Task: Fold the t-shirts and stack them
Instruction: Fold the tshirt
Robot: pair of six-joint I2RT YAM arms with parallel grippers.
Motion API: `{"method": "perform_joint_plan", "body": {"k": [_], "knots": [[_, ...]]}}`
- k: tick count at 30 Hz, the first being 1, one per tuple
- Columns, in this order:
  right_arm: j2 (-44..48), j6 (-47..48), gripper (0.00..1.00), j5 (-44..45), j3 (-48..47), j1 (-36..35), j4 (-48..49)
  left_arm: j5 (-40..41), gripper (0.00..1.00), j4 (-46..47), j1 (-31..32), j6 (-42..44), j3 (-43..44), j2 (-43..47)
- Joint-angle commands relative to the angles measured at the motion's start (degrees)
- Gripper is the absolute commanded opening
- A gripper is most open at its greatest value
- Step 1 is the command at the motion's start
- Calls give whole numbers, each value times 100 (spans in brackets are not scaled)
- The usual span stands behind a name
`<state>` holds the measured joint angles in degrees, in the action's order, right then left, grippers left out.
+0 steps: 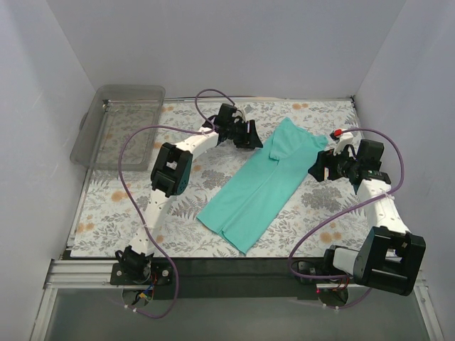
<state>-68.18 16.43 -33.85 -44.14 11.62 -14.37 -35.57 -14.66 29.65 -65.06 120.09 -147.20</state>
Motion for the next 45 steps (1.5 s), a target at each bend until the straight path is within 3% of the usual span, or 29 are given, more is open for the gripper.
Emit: {"method": "perform_joint_plan", "body": {"k": [1,14,23,27,34,45], "knots": [[-63,-78,66,-201,46,42,215,507,47,-599,190,274,234,-187],[-99,-61,66,-166,81,86,224,850,35,-898,340,485,497,-371],[-125,-43,66,-122,81,130,215,1324,0,-1030,340,529,620,-389],[-125,-25,66,-96,90,139,215,1597,0,-1039,191,442,577,-293],[-204,-25,66,88,64,165,224,1808,0,-847,-354,178,-397,277],[-493,-78,66,168,-42,165,303,2212,0,5,-1128,-305,-3155,1895]]}}
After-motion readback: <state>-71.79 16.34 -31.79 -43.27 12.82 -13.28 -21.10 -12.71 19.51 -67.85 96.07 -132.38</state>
